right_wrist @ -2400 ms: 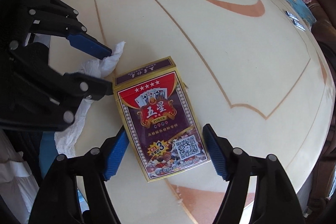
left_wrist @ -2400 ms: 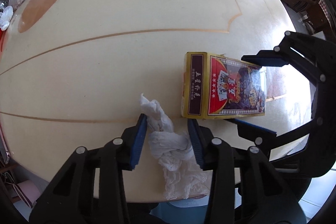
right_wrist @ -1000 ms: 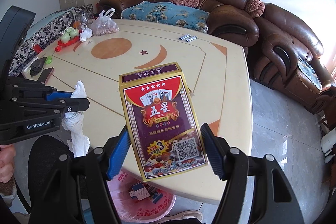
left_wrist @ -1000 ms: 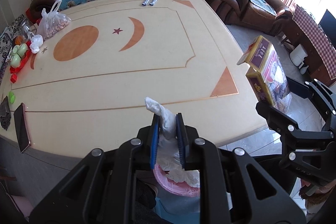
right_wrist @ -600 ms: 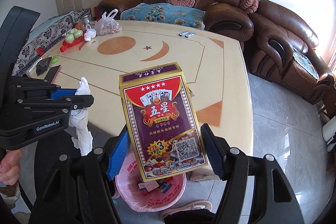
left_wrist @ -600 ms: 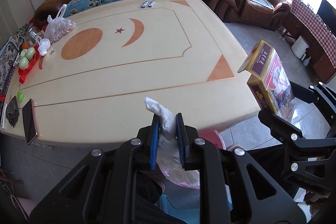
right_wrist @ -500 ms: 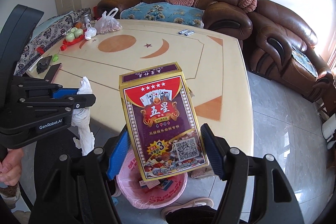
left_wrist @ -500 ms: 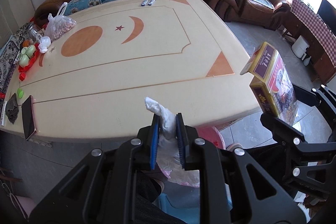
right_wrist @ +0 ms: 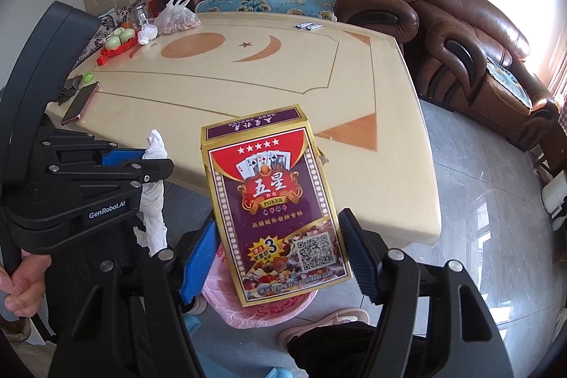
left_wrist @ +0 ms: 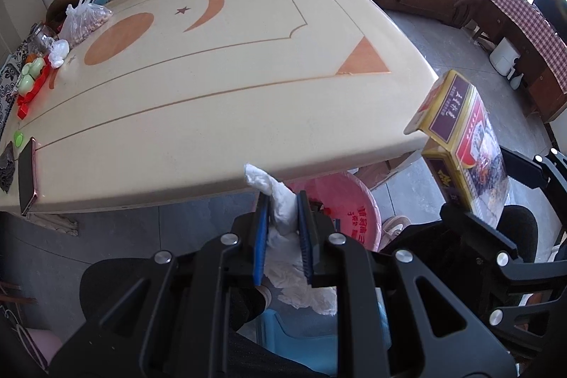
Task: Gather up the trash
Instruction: 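Carry the tissue in left tool while right tool carries the card box over the pink bin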
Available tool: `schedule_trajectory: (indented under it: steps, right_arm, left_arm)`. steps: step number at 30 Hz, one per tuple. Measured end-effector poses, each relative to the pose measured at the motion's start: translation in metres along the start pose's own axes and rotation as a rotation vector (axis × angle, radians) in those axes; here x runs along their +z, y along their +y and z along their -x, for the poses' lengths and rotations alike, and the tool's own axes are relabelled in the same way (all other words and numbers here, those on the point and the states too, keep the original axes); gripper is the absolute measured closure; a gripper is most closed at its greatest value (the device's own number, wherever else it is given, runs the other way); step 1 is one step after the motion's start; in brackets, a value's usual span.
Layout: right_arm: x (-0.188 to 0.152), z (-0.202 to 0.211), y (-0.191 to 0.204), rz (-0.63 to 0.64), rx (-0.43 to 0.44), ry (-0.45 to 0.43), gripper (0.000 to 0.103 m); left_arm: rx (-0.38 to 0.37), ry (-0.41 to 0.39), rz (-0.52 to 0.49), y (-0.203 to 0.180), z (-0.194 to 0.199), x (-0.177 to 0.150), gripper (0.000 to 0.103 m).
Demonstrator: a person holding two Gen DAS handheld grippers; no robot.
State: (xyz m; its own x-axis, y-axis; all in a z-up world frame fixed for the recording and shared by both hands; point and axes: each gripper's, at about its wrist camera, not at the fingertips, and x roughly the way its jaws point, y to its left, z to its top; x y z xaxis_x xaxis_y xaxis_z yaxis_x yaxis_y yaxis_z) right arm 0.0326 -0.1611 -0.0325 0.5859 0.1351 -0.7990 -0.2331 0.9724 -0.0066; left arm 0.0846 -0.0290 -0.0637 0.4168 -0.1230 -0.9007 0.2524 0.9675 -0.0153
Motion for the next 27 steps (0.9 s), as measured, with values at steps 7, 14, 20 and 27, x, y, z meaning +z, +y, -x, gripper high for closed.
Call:
schedule_trajectory:
  steps: [7,14,20,27]
  right_arm:
    - [-0.031,-0.032,0.012,0.019,0.012,0.067,0.038]
    - [-0.056,-0.066,0.013,-0.009,0.051,0.138,0.038]
    - [-0.077,-0.102,0.009,-0.033,0.054,0.214,0.038]
    - [-0.095,-0.151,0.005,-0.039,0.04,0.281,0.038]
  left_arm:
    - [-0.016,0.038,-0.012,-0.006,-0.03,-0.015,0.086]
    - [-0.045,0.052,-0.043,-0.015,-0.059,-0.03,0.086]
    - [-0.024,0.086,-0.057,-0.022,-0.091,-0.038,0.086]
    - [-0.007,0.15,-0.005,-0.016,-0.144,-0.049,0.086]
